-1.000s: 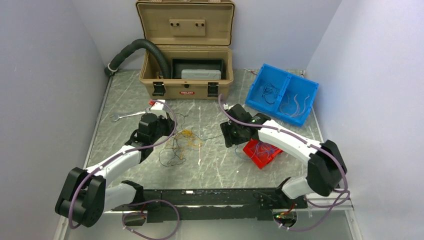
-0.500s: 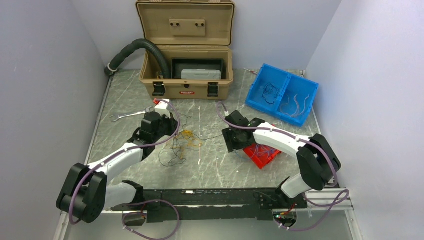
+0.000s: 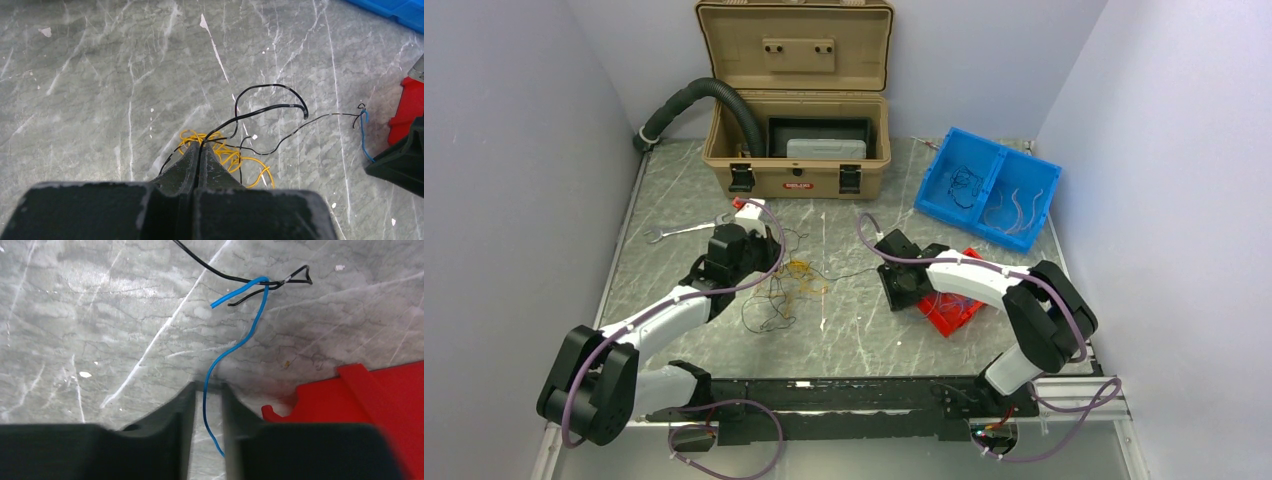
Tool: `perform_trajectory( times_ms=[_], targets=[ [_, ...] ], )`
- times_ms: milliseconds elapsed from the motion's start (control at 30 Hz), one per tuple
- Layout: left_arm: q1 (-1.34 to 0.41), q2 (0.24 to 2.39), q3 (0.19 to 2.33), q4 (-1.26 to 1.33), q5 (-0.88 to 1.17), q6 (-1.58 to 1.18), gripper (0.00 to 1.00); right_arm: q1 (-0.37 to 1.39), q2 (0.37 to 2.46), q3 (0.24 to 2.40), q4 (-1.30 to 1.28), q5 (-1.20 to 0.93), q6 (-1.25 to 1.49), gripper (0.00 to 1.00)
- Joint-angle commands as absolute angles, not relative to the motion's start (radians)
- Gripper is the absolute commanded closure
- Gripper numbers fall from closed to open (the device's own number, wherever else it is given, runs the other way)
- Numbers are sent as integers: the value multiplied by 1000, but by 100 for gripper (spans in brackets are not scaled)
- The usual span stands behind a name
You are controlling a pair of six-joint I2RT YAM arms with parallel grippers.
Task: Untangle the cables
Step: Untie the cable.
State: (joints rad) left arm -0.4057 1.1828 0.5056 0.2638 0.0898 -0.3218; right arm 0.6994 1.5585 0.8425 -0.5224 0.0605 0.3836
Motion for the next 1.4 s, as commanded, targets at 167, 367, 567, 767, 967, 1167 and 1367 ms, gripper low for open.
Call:
perform_trajectory(
  times_ms=[167, 367, 567, 767, 967, 1167, 1367],
  targets=[
    [-413, 1184, 548, 283, 102, -299, 100, 686, 1403, 873, -546, 77, 405, 100],
    [-417, 1187, 551, 284, 107, -295, 100, 601, 1203, 885, -556, 43, 435, 100],
    [-420, 1188, 552, 283, 108, -291, 100, 428, 1029, 876, -588, -38, 444, 100],
    [-434, 1205, 558, 308, 170, -275, 93, 364, 949, 902, -643, -29, 446, 100],
    [-472, 1242, 536, 485, 478, -245, 19, 354, 922, 932, -638, -104, 423, 100],
    [-596, 1384, 682, 433, 553, -173, 1, 353, 935, 951, -635, -168, 408, 100],
    [-683, 1600, 903, 355, 593, -140, 1, 353, 922, 952, -629, -222, 403, 100]
  ],
)
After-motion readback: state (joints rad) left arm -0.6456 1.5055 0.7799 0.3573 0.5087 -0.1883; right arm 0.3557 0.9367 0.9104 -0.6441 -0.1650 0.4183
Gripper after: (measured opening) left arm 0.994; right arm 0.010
